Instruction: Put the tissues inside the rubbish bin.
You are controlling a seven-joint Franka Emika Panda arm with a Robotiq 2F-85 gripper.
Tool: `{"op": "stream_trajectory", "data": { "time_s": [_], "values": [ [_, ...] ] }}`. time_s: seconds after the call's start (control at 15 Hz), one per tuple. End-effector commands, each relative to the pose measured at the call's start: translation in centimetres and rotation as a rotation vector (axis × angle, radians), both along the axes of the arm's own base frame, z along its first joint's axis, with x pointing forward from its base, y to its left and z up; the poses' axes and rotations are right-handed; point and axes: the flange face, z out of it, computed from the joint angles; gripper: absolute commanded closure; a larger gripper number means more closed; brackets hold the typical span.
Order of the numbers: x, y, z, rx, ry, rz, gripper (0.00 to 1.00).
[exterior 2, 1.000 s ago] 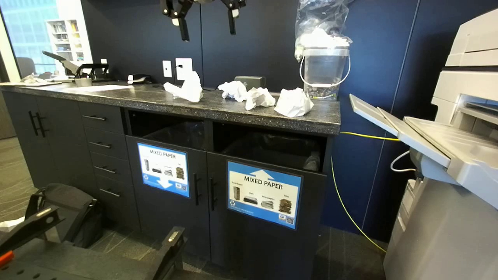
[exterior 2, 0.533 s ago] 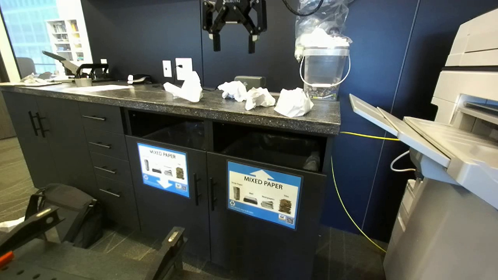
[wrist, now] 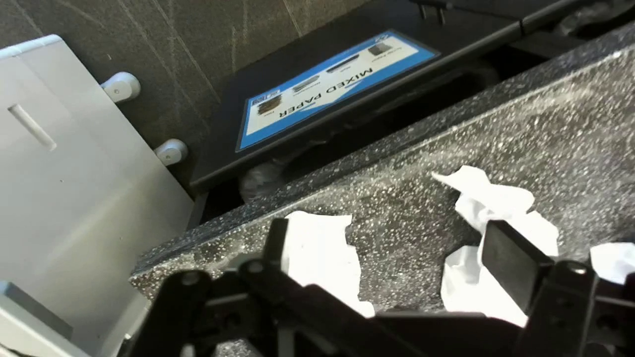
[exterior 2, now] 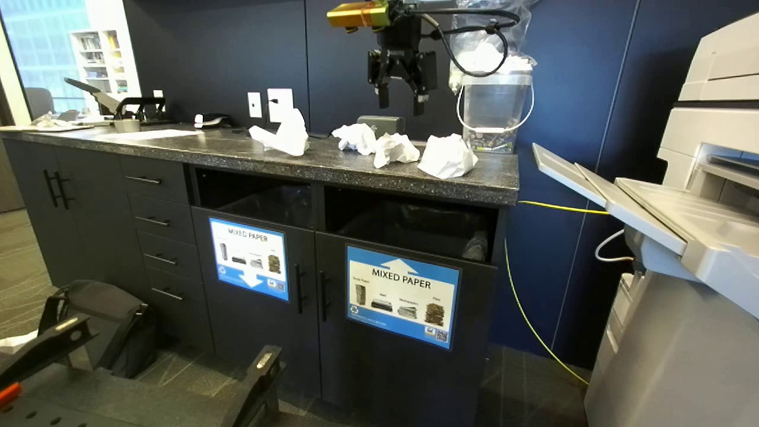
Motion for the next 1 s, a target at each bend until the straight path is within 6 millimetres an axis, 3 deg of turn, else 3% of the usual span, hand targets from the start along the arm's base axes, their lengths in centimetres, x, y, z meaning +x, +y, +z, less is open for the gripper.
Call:
{"op": "stream_trajectory", "data": {
  "time_s": [0.0, 0.2, 0.4, 0.93],
  "values": [
    [3.9, -2.8, -1.3, -0.014, -0.026, -0.143, 0.00],
    [5.5, -5.9, -3.1, -0.027, -0.011, -0.218, 0.00],
    [6.9, -7.4, -4.2, -0.042, 0.000, -0.245, 0.00],
    [10.2, -8.0, -5.5, -0.046, 0.019, -0.211, 0.00]
  ]
}}
